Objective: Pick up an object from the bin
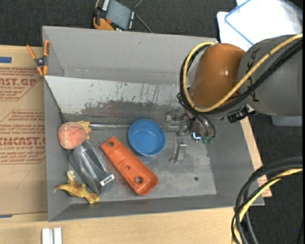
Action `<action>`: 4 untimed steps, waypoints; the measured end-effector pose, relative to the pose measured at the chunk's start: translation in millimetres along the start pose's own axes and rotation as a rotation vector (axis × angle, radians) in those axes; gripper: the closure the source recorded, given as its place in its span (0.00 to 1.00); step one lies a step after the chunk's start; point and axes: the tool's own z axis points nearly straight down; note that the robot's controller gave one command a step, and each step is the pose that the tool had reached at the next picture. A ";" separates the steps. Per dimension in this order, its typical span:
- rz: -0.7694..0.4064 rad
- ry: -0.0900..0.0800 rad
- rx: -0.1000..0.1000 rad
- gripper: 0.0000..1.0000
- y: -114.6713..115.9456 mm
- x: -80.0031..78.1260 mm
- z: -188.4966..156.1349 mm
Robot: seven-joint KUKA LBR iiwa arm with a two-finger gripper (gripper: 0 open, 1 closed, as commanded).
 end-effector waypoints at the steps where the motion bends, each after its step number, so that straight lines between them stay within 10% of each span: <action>1: 0.000 -0.008 0.000 0.00 0.0 -1.8 -4.6; 2: 0.097 -0.004 -0.003 0.00 57.8 -3.5 90.6; 4: 0.096 -0.013 -0.002 0.00 61.0 -5.1 88.8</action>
Offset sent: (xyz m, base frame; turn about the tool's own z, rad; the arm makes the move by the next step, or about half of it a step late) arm 0.0037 0.0549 -0.0891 0.0994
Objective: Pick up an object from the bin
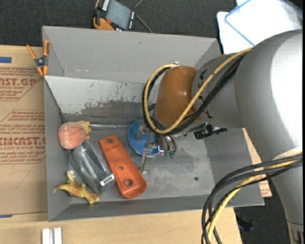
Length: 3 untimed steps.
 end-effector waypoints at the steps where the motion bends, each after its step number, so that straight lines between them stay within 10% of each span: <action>1: -0.004 -0.008 -0.001 0.00 9.8 0.9 -0.2; 2: -0.002 -0.006 0.000 1.00 3.7 -0.5 -0.3; 3: -0.002 -0.006 0.000 1.00 3.7 -0.5 -0.3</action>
Offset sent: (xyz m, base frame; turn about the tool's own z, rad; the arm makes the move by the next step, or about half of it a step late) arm 0.0000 0.0030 0.0001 -0.0011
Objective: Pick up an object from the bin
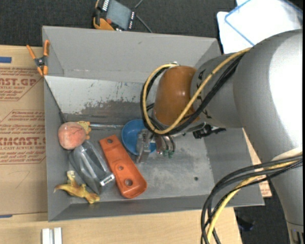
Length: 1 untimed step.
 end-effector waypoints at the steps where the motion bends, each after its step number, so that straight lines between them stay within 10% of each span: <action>1: 0.000 0.000 0.000 1.00 0.3 0.2 -5.8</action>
Offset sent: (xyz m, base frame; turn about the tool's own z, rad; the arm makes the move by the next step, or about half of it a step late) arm -0.0002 -0.0001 0.0312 0.0001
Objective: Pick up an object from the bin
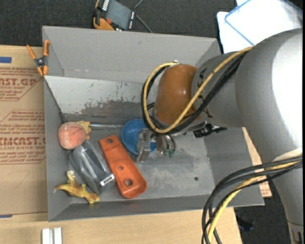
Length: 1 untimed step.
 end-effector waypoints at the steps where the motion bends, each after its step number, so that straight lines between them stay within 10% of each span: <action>1: 0.000 -0.001 -0.001 1.00 0.2 -0.1 -15.5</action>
Offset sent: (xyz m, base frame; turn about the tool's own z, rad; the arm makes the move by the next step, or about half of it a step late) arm -0.0002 0.0002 0.0830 0.0000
